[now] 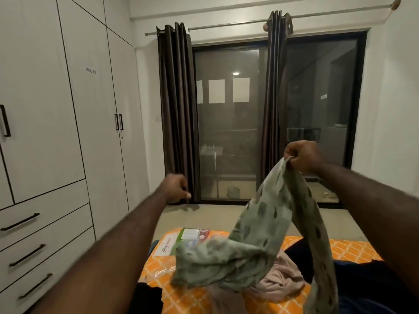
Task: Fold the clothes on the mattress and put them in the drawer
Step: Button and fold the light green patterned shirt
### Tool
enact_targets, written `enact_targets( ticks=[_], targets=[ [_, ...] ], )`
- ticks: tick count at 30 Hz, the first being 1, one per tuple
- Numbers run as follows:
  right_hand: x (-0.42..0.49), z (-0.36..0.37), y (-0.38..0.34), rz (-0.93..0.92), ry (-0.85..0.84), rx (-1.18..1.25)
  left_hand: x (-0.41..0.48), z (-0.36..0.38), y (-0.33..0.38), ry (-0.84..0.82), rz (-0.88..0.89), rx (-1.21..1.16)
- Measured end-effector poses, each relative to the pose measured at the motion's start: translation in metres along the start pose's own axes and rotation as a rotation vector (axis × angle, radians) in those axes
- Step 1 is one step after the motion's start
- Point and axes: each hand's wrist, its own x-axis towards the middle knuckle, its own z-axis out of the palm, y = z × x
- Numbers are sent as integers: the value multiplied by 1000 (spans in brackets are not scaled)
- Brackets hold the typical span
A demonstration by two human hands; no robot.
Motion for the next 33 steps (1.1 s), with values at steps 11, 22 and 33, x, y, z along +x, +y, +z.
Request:
enact_targets(
  ticks=[11,22,33],
  targets=[
    [1,40,-29,90,90,31,-121,204,64,-682,202,-162],
    [17,33,-36,201,189,94,-114,233,60,138,-309,-369],
    [11,29,-18,294,148,108,-48,162,37,462,-631,-774]
  ],
)
